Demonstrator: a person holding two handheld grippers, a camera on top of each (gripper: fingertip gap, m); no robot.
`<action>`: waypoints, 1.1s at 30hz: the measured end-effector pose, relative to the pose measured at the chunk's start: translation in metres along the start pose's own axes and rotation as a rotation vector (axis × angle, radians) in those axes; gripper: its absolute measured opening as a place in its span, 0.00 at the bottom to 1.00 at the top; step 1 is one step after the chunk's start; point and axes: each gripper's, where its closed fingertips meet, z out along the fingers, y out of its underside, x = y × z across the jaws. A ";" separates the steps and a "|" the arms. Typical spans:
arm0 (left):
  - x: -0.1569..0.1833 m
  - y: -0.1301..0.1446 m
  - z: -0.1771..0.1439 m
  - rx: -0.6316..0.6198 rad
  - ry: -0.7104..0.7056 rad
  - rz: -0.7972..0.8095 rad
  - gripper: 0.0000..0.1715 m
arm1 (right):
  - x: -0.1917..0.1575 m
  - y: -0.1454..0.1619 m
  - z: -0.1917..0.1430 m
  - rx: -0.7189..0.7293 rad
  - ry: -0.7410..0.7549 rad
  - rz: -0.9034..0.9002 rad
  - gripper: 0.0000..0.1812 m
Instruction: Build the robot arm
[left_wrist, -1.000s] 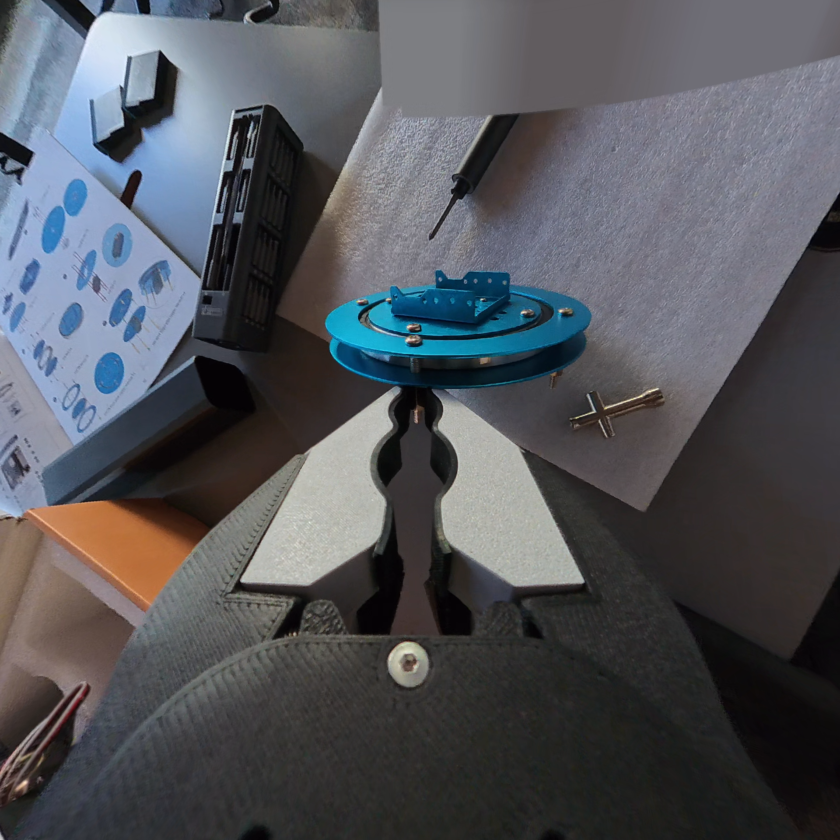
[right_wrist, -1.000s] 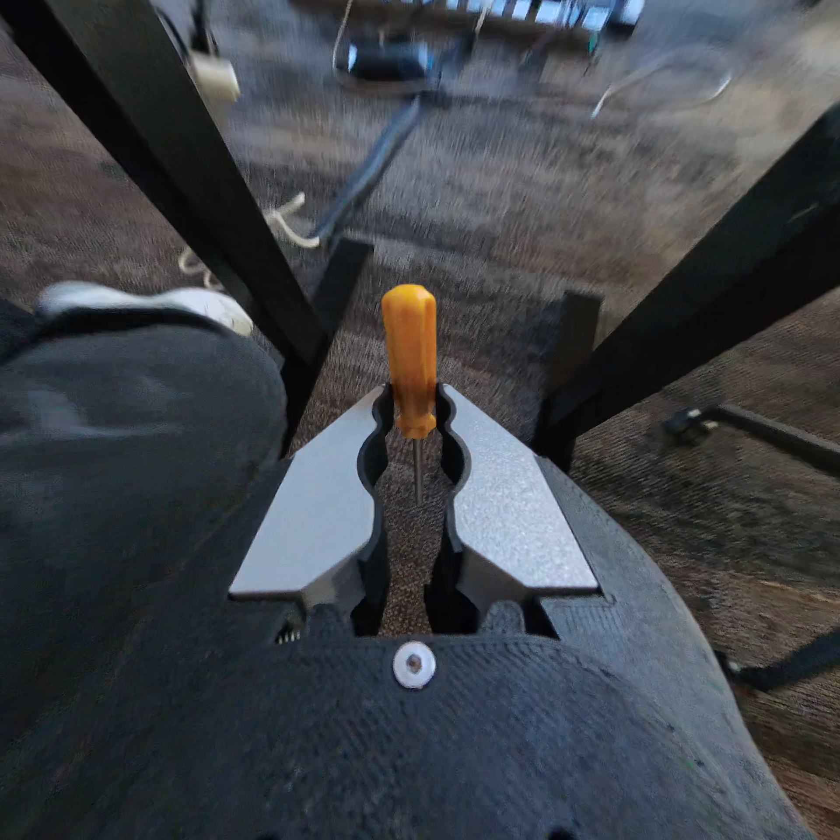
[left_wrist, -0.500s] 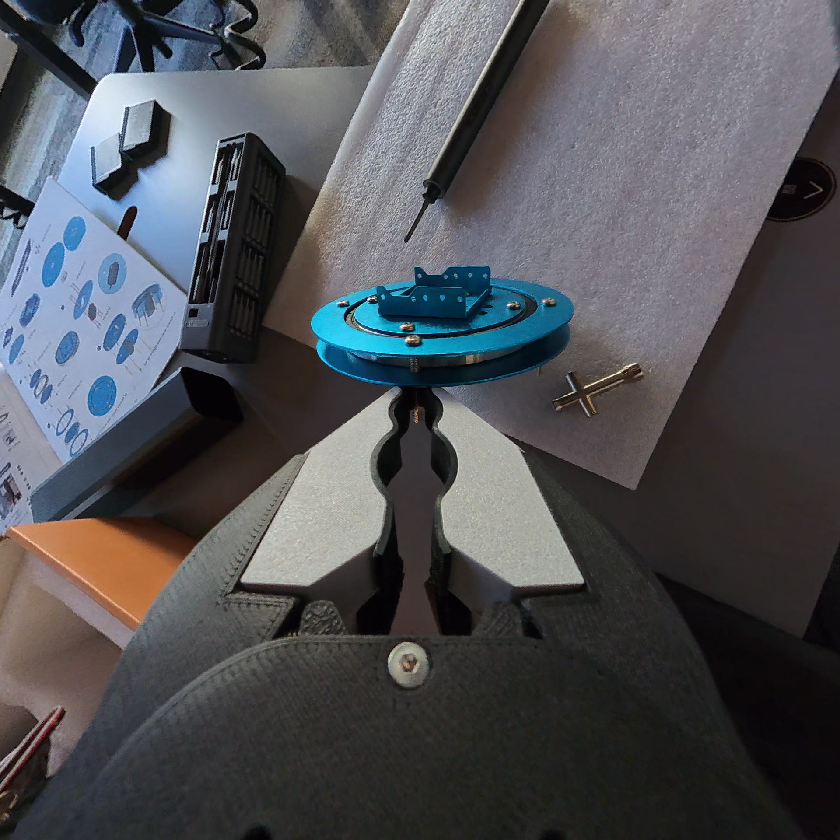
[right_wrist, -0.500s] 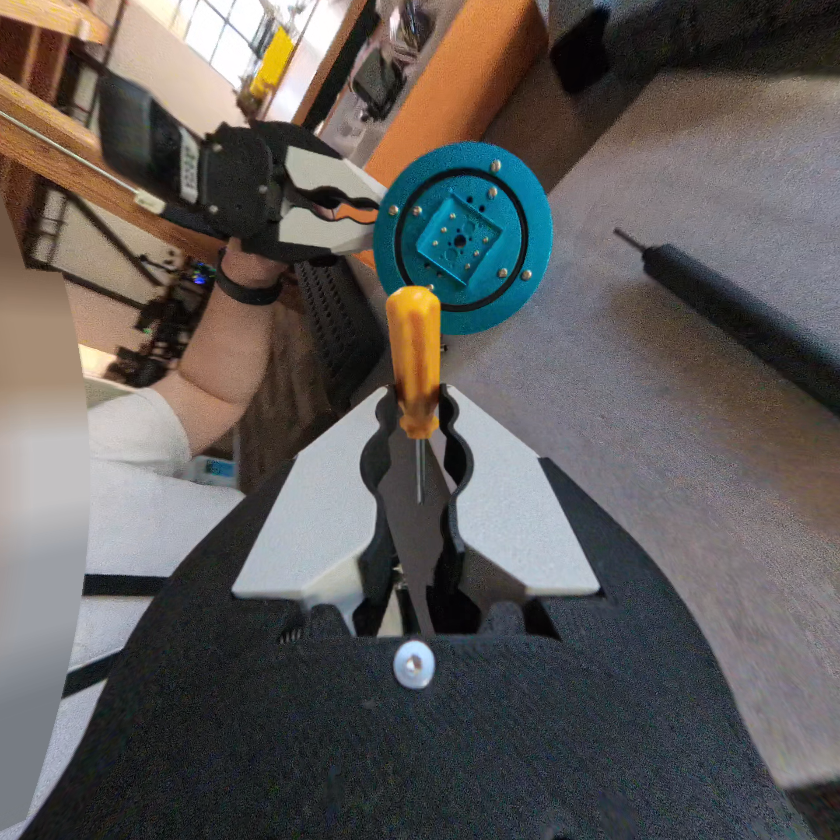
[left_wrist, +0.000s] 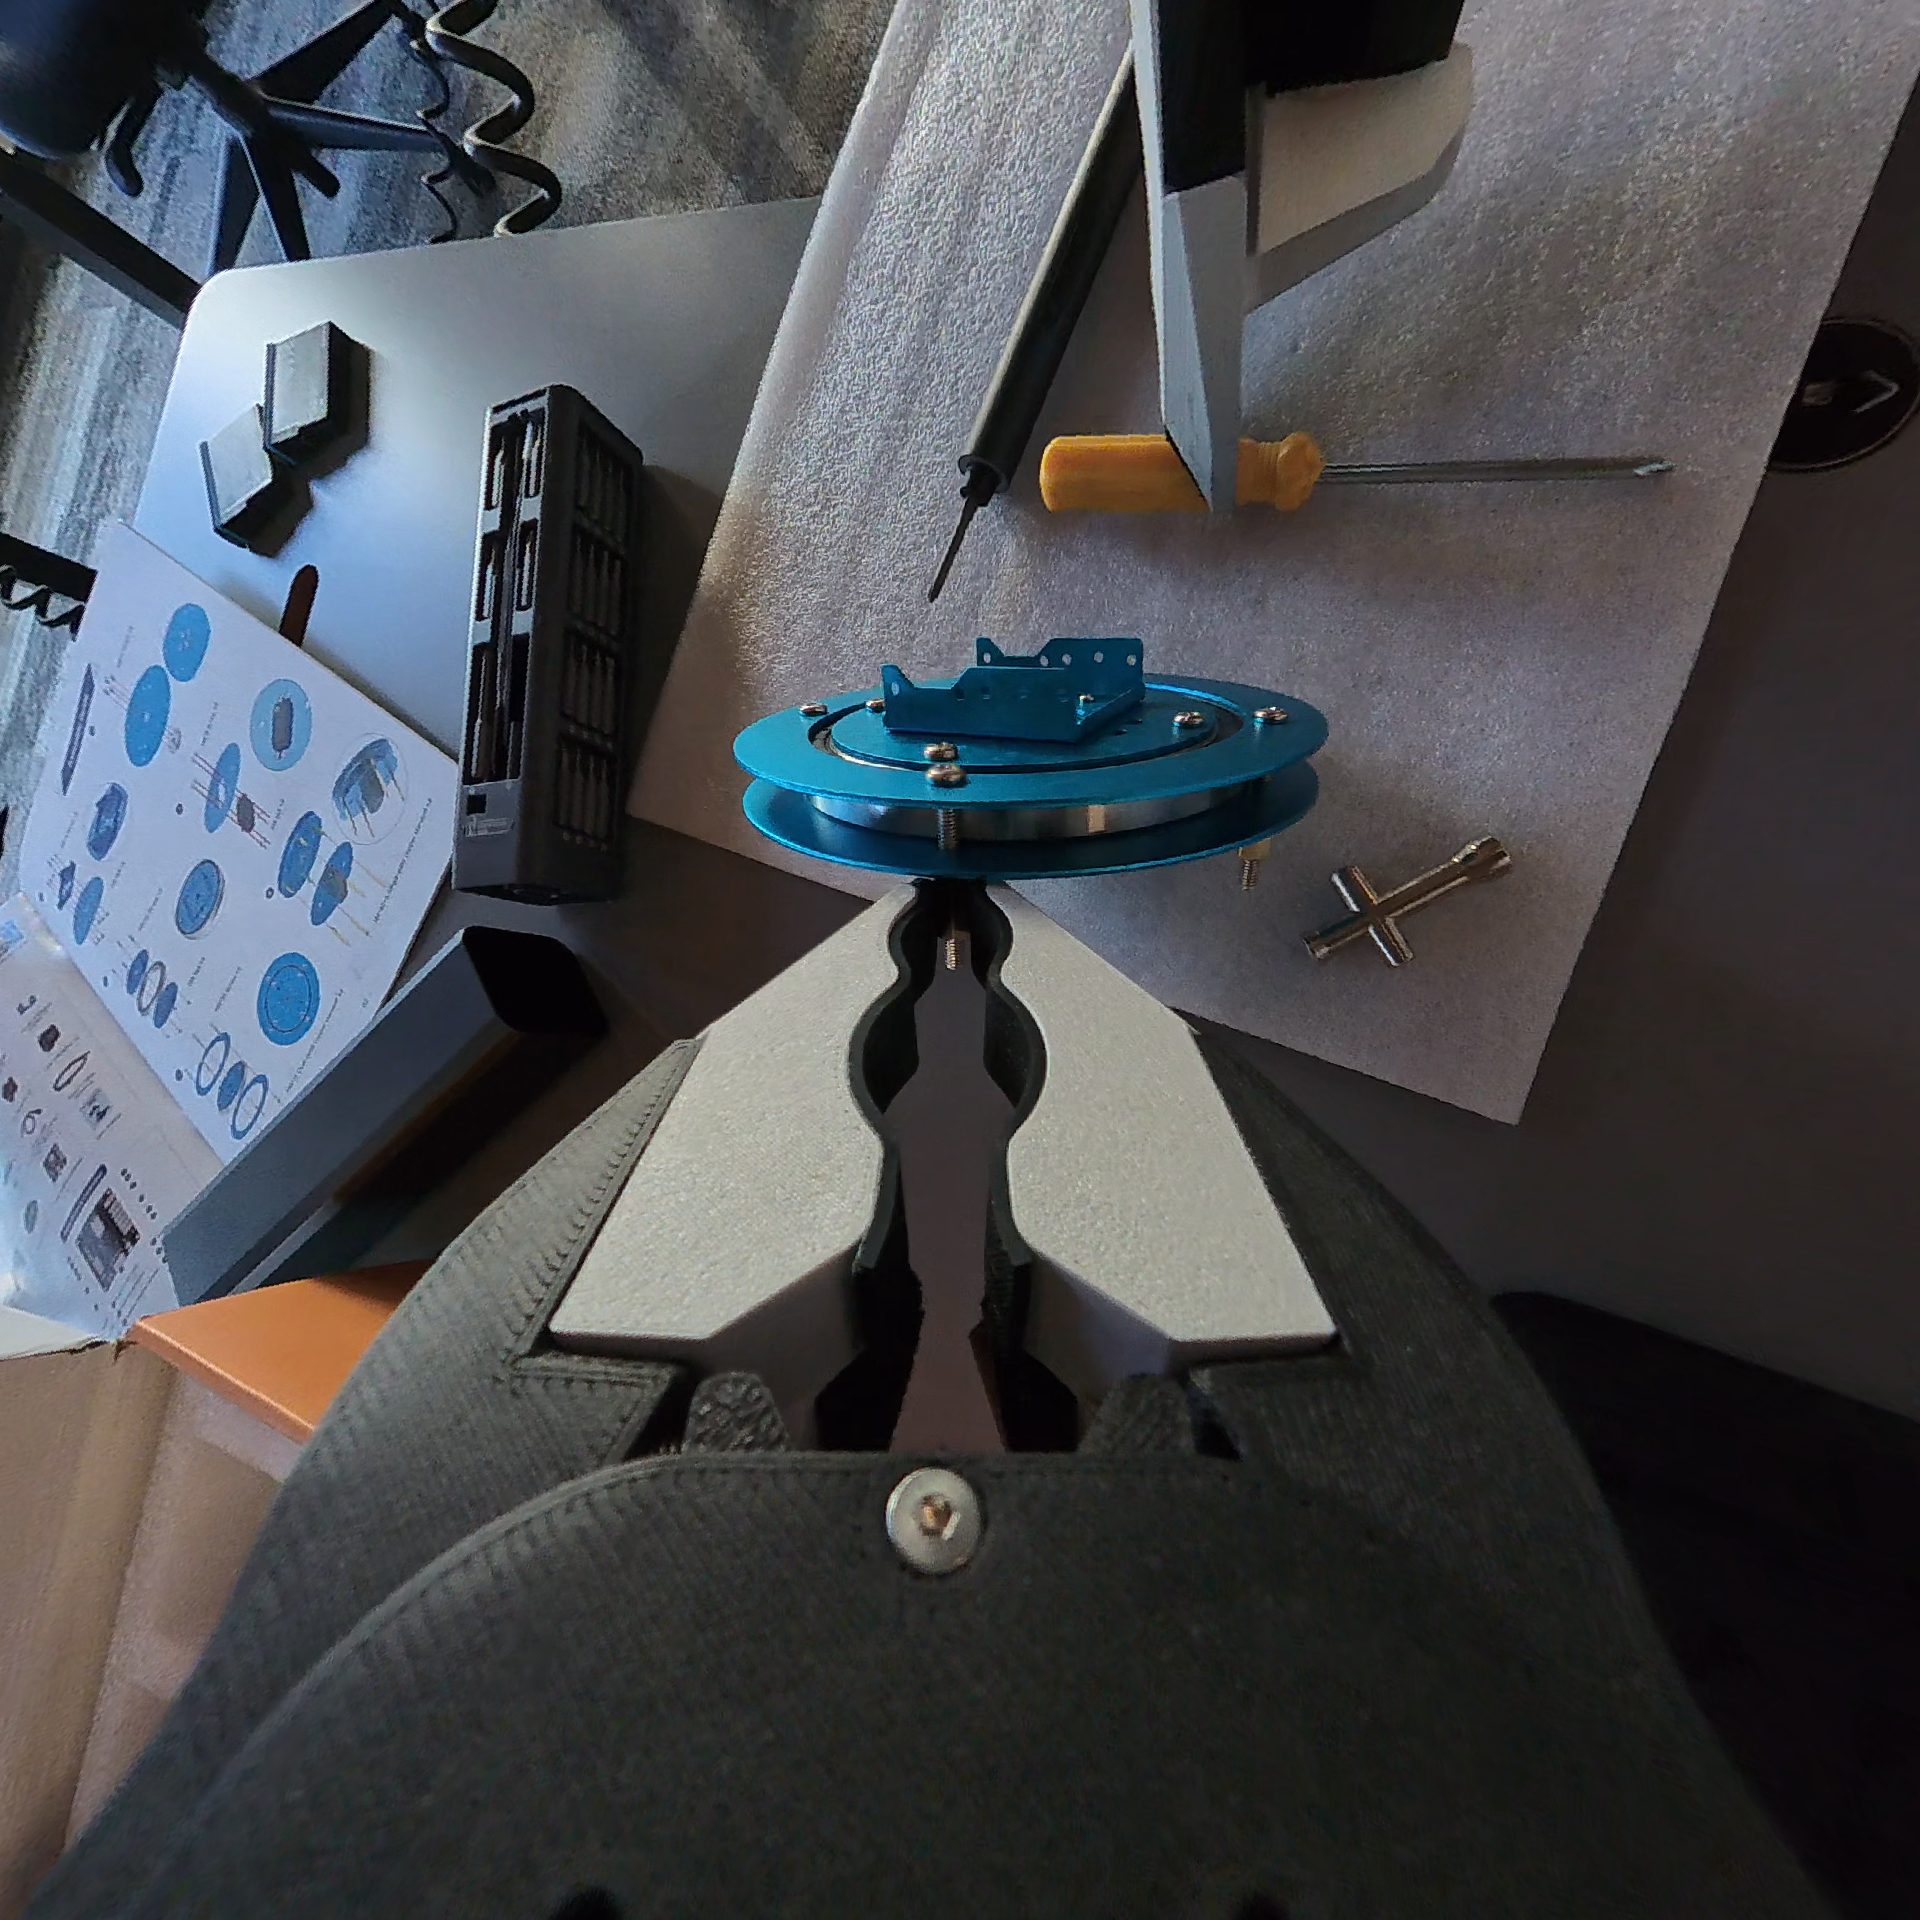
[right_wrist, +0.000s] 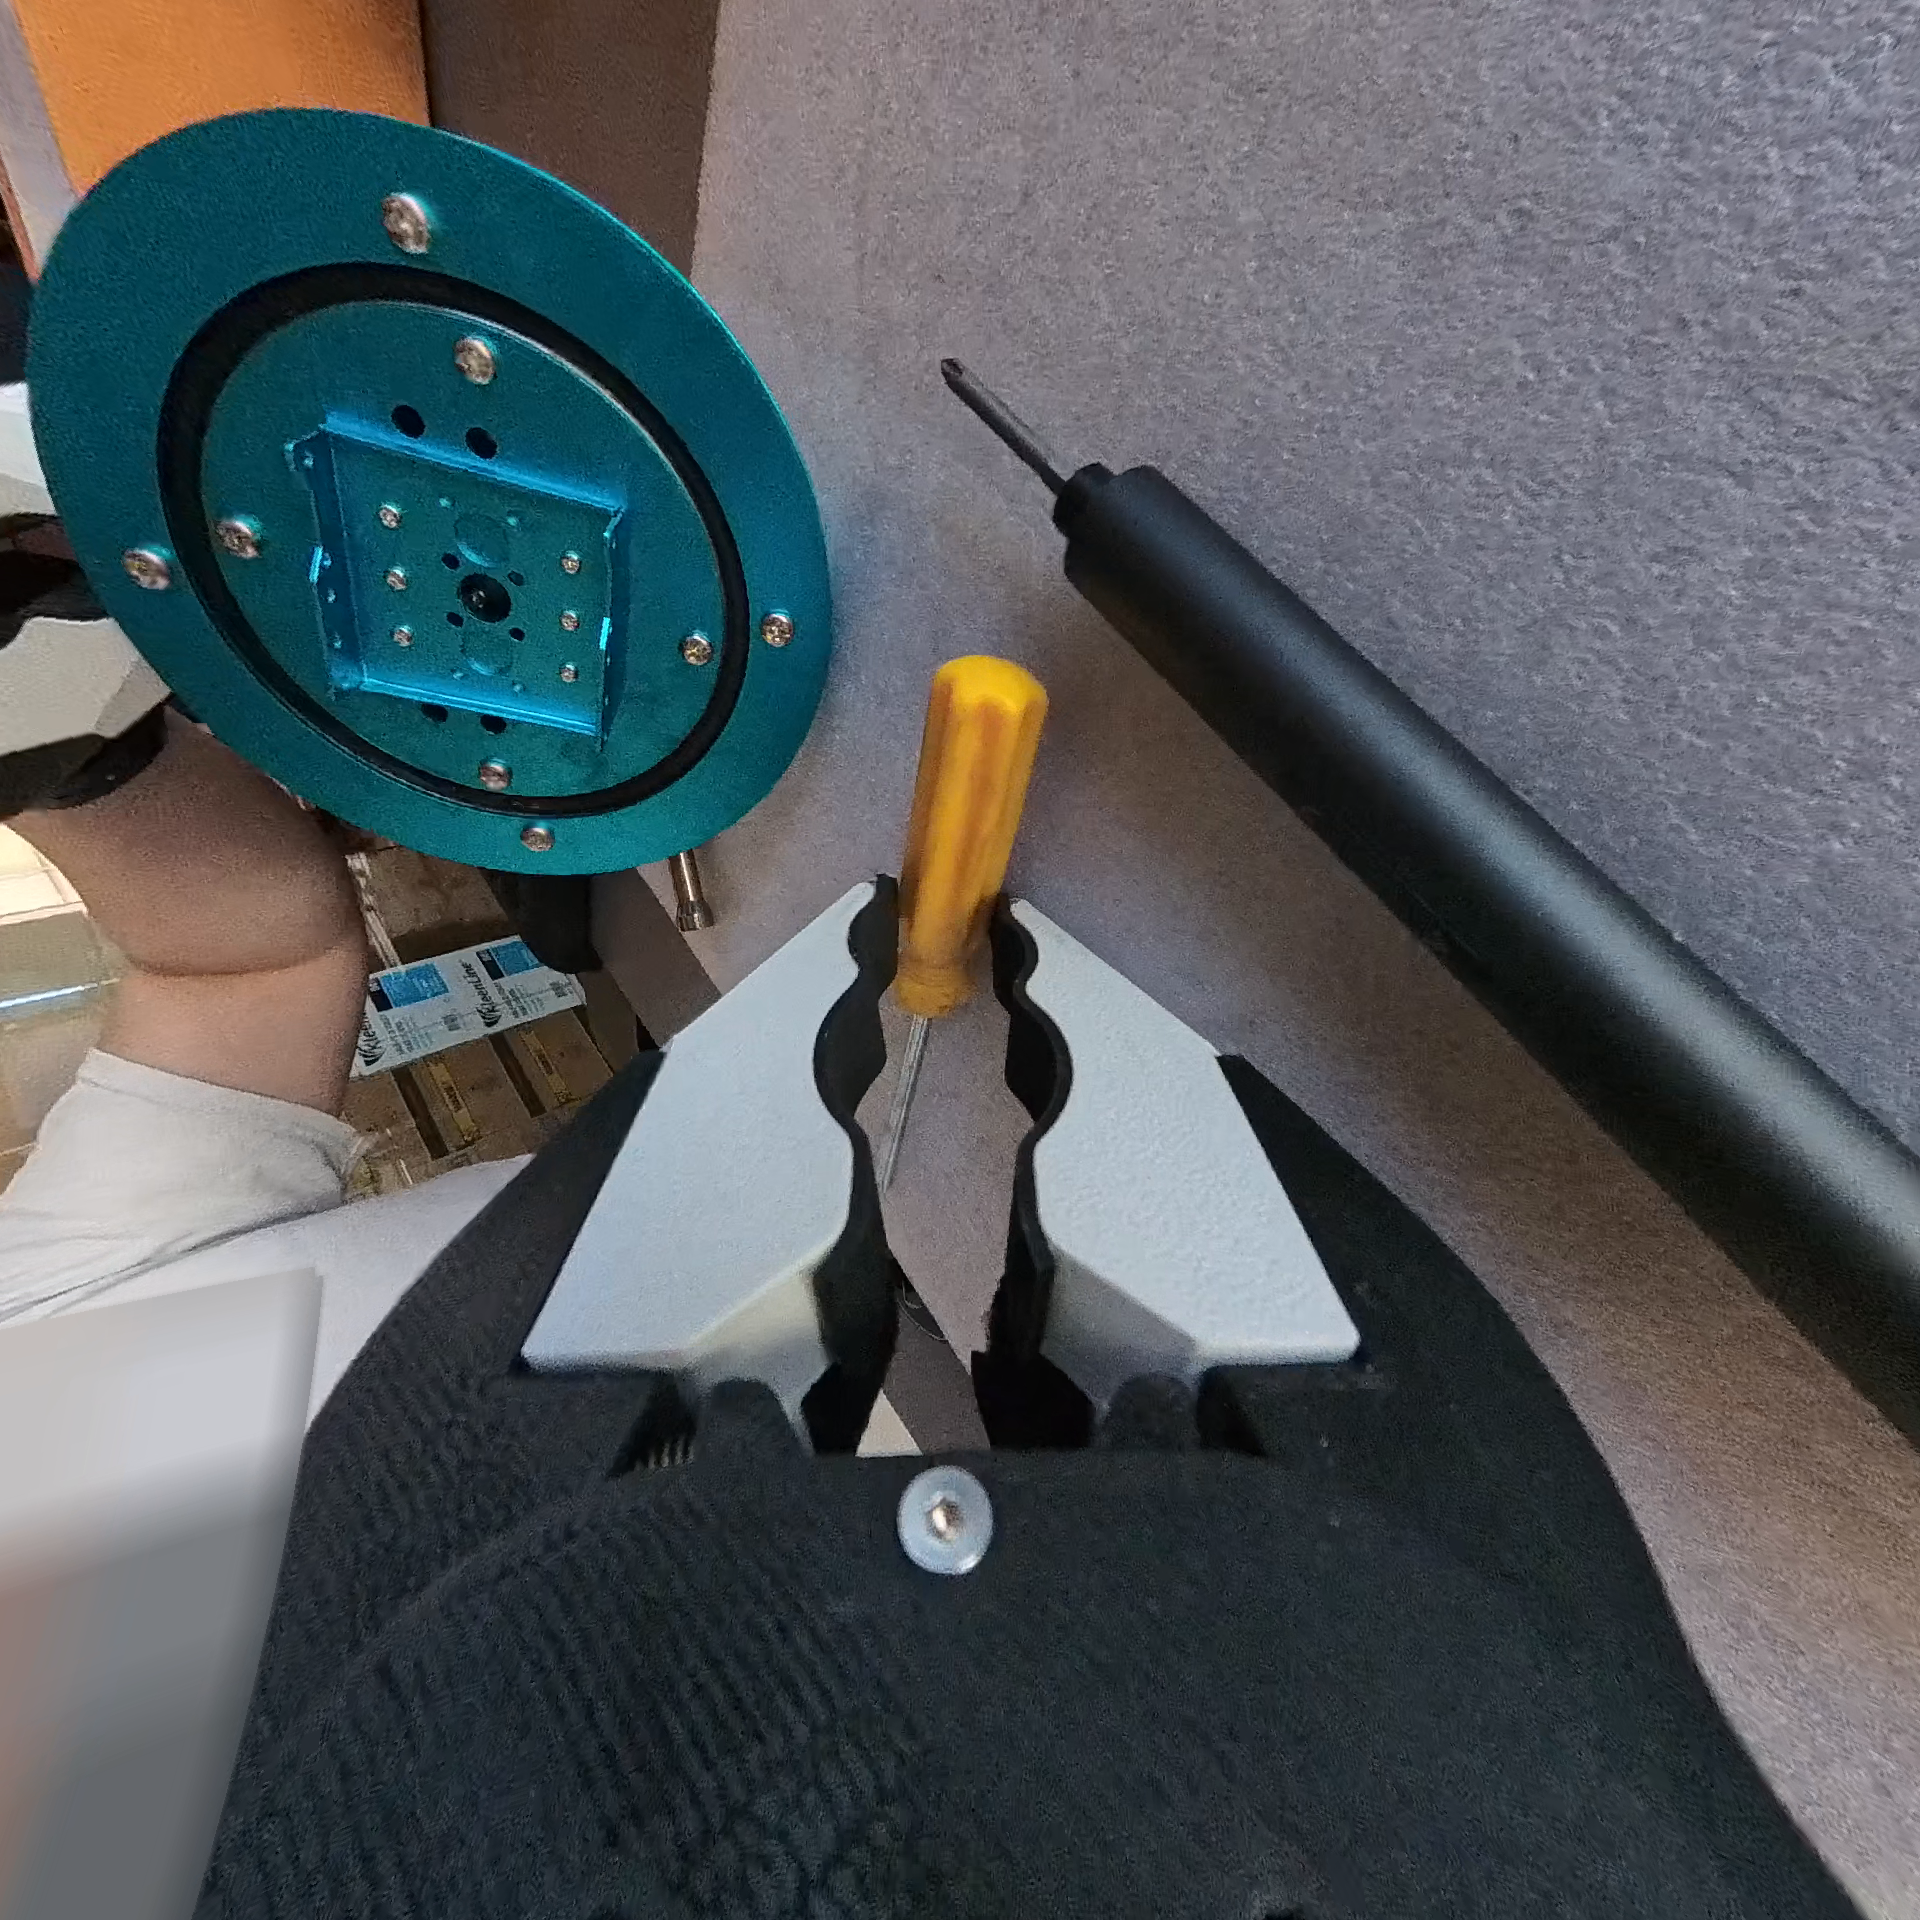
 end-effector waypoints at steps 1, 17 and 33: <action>0.001 0.001 -0.001 -0.005 0.007 0.005 0.03 | 0.000 -0.001 0.000 -0.002 0.006 -0.001 0.08; -0.006 0.031 -0.018 -0.065 -0.001 0.048 0.03 | -0.029 -0.022 0.029 -0.087 0.108 -0.241 0.08; -0.024 0.067 -0.044 -0.147 -0.064 0.043 0.02 | -0.067 -0.041 0.070 -0.244 0.121 -0.452 0.08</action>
